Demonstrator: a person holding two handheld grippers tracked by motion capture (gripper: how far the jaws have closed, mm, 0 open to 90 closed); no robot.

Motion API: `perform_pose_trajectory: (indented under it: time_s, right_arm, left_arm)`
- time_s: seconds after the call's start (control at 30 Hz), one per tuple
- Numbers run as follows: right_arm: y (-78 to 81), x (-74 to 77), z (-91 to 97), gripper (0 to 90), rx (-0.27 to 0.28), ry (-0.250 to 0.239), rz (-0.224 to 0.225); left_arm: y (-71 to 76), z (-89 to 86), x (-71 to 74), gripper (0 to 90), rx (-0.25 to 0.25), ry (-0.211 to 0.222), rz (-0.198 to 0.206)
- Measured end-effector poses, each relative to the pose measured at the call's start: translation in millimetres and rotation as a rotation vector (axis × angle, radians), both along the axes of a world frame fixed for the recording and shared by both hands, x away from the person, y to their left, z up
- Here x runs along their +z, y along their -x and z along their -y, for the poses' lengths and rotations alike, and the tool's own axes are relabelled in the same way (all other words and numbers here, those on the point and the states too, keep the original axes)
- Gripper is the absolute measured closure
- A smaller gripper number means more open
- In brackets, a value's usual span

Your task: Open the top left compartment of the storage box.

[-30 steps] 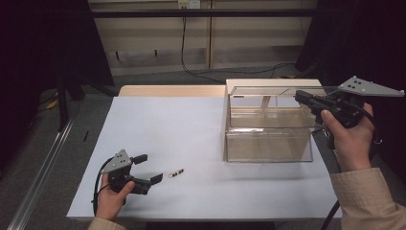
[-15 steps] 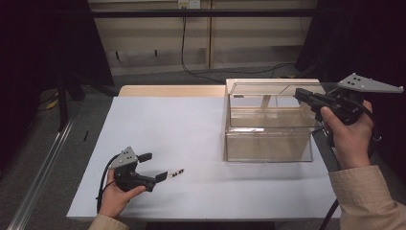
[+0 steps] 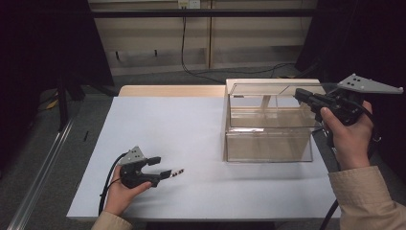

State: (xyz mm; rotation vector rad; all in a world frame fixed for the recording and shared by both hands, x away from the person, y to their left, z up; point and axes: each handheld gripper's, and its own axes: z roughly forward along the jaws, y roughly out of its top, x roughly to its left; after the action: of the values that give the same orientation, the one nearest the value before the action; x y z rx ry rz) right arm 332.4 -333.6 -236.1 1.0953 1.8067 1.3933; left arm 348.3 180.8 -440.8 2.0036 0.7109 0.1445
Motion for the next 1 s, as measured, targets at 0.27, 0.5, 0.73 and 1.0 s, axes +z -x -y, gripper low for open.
perform_pose_trajectory:
  time_s: [0.27,0.5,0.73,1.0]
  right_arm:
    - [-0.2,-1.0,-1.4,90.0,0.001,0.003,0.001]
    - [0.1,-1.5,-2.1,90.0,0.001,-0.001,0.002]
    - [0.3,-2.7,-2.3,90.0,0.003,-0.003,0.003]
    - [0.7,-3.0,-2.5,90.0,0.003,-0.002,0.004]
  left_arm:
    - [-6.8,14.9,-8.1,58.1,-0.043,-0.053,-0.036]
    - [-10.1,26.7,-12.0,69.2,-0.072,-0.088,-0.044]
    - [-11.6,33.5,-16.1,72.9,-0.072,-0.132,-0.038]
    - [-9.7,37.1,-17.0,77.0,-0.073,-0.176,-0.018]
